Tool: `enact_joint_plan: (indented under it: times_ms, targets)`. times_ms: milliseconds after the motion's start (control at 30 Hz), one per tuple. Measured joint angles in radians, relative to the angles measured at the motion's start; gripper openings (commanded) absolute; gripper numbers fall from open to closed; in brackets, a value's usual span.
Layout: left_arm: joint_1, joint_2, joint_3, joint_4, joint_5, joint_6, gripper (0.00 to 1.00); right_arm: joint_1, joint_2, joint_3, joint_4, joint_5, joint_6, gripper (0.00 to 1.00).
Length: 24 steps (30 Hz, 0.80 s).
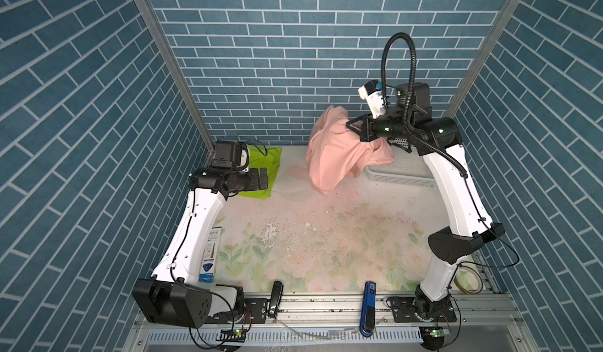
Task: Fold and stack the shorts
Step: 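Lift the pink shorts out and drop them at the table middle with the right gripper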
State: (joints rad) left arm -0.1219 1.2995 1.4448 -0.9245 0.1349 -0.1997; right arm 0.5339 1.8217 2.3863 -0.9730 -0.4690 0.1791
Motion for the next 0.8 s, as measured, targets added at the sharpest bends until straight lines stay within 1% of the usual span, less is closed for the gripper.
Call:
enact_joint_plan:
  times_ms: [100, 200, 300, 400, 433, 467, 500, 533, 600, 633, 733, 767, 800]
  targets:
    - [0.002, -0.036, 0.006, 0.003, 0.025, 0.006, 1.0, 0.036, -0.007, -0.176, 0.025, -0.068, 0.027, 0.0]
    - [0.003, -0.052, 0.006, 0.004, 0.082, 0.01, 1.0, 0.037, 0.049, -0.317, 0.057, -0.106, 0.062, 0.0]
    - [0.003, -0.05, -0.011, 0.019, 0.13, 0.009, 1.0, 0.035, 0.188, -0.317, 0.079, -0.115, 0.084, 0.0]
    - [0.003, -0.05, -0.061, 0.035, 0.153, 0.001, 1.0, 0.035, 0.37, -0.234, 0.09, -0.092, 0.087, 0.0]
    - [0.0, -0.05, -0.081, 0.041, 0.16, -0.003, 1.0, 0.035, 0.433, -0.192, 0.09, -0.073, 0.086, 0.02]
    - [-0.003, -0.05, -0.1, 0.047, 0.164, -0.007, 1.0, 0.035, 0.486, -0.15, 0.09, -0.055, 0.086, 0.07]
    - [-0.011, -0.05, -0.12, 0.048, 0.167, -0.012, 1.0, 0.034, 0.539, -0.101, 0.087, -0.032, 0.087, 0.17]
    - [-0.024, -0.049, -0.138, 0.051, 0.167, -0.014, 1.0, 0.034, 0.587, -0.054, 0.079, -0.01, 0.086, 0.29]
    - [-0.052, -0.049, -0.163, 0.055, 0.167, -0.019, 1.0, 0.031, 0.644, 0.014, 0.072, 0.029, 0.072, 0.41]
    - [-0.068, -0.049, -0.173, 0.056, 0.167, -0.021, 1.0, 0.03, 0.651, 0.031, 0.071, 0.046, 0.069, 0.46]
    - [-0.101, -0.049, -0.19, 0.063, 0.166, -0.022, 1.0, 0.028, 0.619, 0.026, 0.079, 0.093, 0.045, 0.54]
    - [-0.11, -0.049, -0.193, 0.066, 0.165, -0.022, 1.0, 0.028, 0.588, -0.007, 0.092, 0.111, 0.037, 0.57]
    - [-0.121, -0.049, -0.198, 0.069, 0.163, -0.021, 1.0, 0.027, 0.533, -0.076, 0.118, 0.133, 0.029, 0.59]
